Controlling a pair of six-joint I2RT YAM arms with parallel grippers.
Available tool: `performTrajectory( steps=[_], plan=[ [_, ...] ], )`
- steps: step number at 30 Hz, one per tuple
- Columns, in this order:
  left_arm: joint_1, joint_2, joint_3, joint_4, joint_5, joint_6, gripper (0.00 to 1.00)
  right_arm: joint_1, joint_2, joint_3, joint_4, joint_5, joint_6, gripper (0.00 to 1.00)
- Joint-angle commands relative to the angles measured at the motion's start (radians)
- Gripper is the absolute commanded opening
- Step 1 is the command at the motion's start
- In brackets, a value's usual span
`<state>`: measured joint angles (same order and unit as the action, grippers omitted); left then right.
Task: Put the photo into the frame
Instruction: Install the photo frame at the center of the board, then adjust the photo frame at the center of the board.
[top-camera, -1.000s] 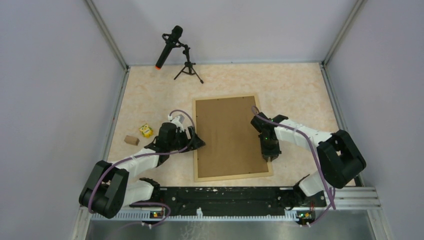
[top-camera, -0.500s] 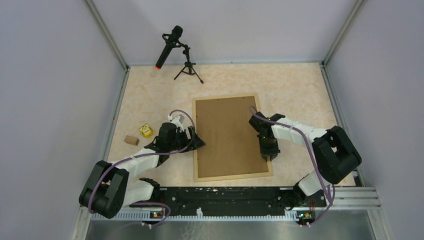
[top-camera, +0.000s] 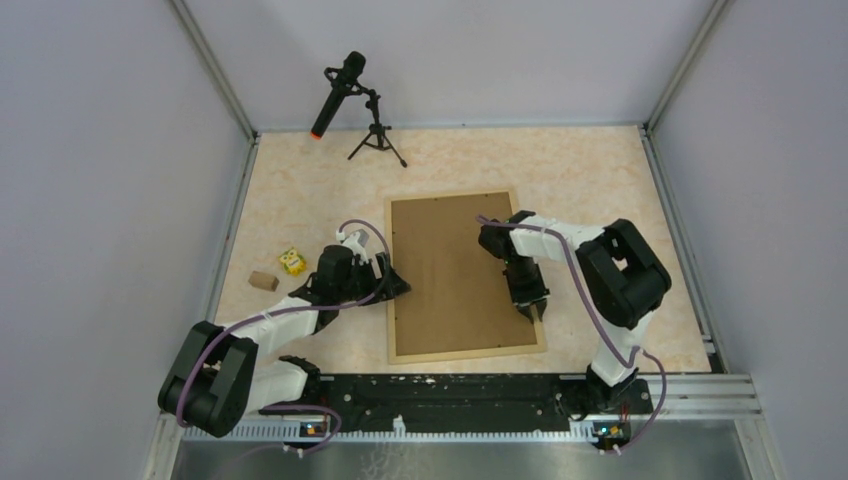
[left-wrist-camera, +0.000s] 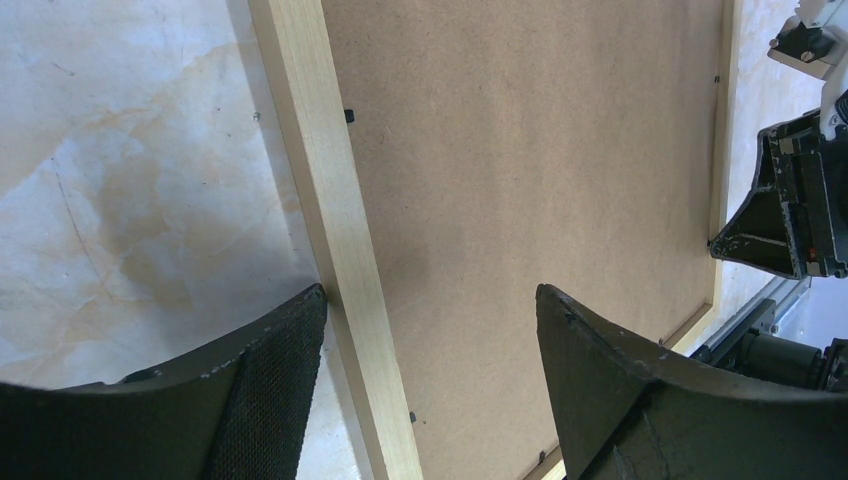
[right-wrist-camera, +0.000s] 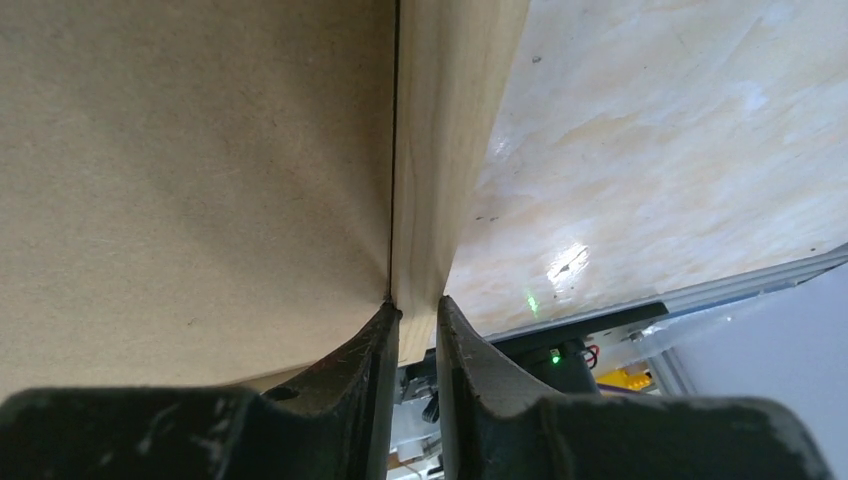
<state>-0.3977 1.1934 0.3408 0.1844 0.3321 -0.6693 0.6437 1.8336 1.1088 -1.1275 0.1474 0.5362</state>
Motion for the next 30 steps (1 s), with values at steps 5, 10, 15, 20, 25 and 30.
performTrajectory(
  steps=[5,10,15,20,25,30],
  plan=[
    [-0.005,0.008,-0.014,-0.034,0.03,0.01,0.82,-0.021,-0.032,0.02,0.486,-0.224,0.074,0.28],
    [-0.004,0.008,-0.014,-0.036,0.036,0.008,0.82,-0.067,-0.086,-0.039,0.502,-0.236,0.055,0.33],
    [-0.006,0.01,-0.01,-0.042,0.038,0.008,0.82,-0.089,-0.134,-0.049,0.491,-0.244,0.027,0.36],
    [-0.005,0.002,0.0,-0.074,0.063,0.018,0.88,-0.116,-0.269,-0.03,0.46,-0.166,-0.017,0.59],
    [-0.005,0.003,0.01,-0.106,0.124,0.029,0.95,-0.201,-0.265,-0.079,0.563,-0.172,-0.078,0.73],
    [-0.02,0.031,0.013,-0.073,0.249,0.004,0.99,-0.213,-0.104,-0.035,0.654,-0.194,-0.102,0.75]
  ],
)
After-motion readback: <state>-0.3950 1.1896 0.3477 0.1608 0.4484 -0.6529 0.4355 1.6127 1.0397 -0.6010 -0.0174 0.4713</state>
